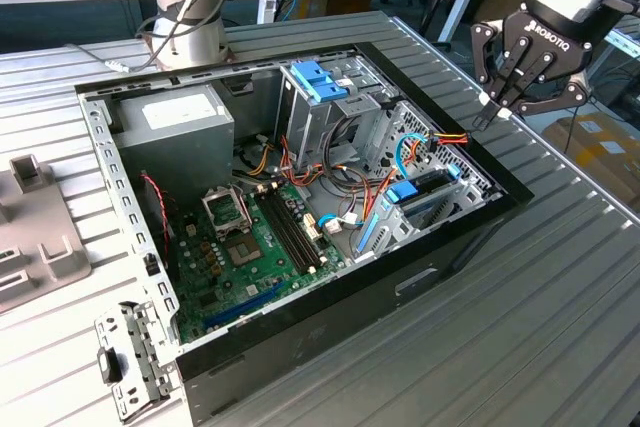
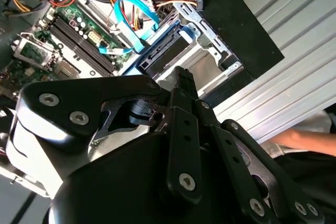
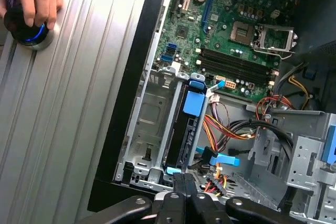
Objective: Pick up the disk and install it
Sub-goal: 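Insert the first disk wire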
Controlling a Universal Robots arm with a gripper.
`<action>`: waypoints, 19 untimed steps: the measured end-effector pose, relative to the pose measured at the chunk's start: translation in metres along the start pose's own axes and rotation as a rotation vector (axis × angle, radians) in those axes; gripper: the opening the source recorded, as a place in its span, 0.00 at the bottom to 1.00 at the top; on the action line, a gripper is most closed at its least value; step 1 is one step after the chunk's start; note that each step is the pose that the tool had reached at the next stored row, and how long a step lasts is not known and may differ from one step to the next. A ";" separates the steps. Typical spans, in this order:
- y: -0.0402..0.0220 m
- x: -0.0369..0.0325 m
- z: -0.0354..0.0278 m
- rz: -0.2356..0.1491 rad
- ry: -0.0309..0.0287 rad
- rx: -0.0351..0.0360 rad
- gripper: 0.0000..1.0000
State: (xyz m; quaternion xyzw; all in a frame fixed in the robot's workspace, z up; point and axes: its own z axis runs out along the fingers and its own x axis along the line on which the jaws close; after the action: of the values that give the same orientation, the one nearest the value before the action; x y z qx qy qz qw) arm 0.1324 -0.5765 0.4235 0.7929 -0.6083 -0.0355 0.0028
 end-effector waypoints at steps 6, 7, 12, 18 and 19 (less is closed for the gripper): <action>0.0000 0.0000 0.0004 -0.077 0.0038 -0.0039 0.11; 0.0000 0.0000 0.0005 -0.099 0.0048 -0.0051 0.11; 0.0000 0.0000 0.0006 -0.147 0.0071 -0.0075 0.11; 0.0000 0.0000 0.0008 -0.215 0.0104 -0.0110 0.11; 0.0000 0.0000 0.0008 -0.222 0.0107 -0.0114 0.11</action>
State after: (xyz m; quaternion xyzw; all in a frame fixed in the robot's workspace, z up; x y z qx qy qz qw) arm 0.1324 -0.5765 0.4227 0.8556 -0.5164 -0.0348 0.0066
